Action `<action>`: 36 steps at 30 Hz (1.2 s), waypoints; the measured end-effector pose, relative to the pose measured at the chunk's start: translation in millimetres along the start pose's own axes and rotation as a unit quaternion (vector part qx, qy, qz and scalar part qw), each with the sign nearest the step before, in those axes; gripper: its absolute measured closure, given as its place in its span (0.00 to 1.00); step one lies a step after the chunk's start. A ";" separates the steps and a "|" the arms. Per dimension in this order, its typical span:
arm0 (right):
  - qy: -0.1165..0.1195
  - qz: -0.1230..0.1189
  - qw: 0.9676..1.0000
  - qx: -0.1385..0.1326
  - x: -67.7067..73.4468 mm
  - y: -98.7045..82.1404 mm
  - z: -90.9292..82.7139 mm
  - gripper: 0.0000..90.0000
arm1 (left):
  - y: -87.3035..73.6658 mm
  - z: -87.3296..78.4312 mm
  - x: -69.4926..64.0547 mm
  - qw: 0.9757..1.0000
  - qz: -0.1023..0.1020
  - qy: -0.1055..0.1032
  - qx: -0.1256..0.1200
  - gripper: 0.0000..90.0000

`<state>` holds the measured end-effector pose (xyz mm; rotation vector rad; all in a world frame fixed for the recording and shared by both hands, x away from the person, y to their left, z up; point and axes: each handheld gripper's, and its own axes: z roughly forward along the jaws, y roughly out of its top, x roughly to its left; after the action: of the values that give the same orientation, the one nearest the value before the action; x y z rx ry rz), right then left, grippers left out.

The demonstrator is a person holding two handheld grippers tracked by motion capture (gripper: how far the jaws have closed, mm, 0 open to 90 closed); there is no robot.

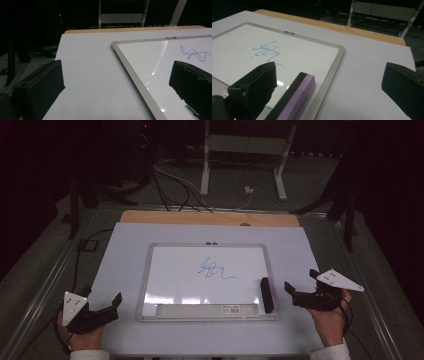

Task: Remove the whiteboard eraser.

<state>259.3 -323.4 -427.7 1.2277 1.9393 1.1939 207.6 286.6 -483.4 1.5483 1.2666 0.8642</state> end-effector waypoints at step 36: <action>0.093 0.066 0.980 0.164 21.8 -29.9 47.0 0.55 | -1.3 -2.0 1.4 1.000 -0.006 0.015 -0.009 0.00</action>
<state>275.1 -291.1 -475.5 1.4758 2.2924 1.1169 205.6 288.5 -484.0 1.5172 1.2859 0.8908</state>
